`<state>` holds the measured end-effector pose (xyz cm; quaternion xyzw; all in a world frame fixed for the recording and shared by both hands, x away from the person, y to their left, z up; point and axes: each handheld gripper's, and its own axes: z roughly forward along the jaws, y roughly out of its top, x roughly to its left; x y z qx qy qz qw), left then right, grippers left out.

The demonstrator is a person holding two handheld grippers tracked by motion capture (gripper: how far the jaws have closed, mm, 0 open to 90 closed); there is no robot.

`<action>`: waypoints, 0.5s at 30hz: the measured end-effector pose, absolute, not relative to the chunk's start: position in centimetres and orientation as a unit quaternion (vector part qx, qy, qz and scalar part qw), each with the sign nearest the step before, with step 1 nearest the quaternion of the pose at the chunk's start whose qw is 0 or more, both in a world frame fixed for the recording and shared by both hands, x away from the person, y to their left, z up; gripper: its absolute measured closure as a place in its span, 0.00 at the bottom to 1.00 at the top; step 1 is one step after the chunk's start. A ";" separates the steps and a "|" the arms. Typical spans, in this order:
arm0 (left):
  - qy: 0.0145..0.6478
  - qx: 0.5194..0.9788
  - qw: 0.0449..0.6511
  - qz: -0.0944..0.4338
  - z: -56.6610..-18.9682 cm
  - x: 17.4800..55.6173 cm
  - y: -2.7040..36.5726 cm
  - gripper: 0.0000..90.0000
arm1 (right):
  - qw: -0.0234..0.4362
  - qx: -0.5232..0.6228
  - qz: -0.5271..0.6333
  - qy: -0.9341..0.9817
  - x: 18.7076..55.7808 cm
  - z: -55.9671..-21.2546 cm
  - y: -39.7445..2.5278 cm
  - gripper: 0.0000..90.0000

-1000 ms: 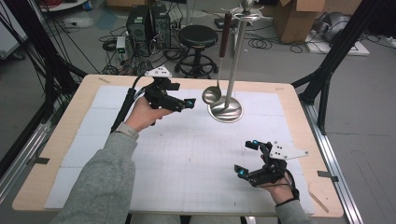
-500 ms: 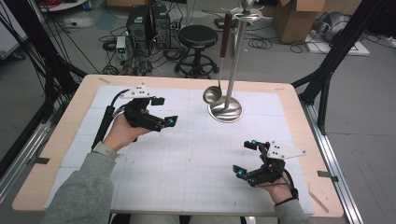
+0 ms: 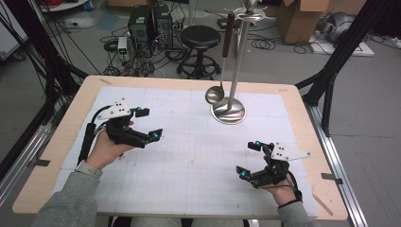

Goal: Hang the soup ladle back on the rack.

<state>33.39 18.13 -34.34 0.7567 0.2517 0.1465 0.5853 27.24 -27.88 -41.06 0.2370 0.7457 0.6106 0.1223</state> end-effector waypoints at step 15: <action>0.270 0.747 0.590 0.148 -36.7 31.2 21.2 0.06 | 0.127 0.241 0.609 0.745 27.4 -41.1 -28.1 0.00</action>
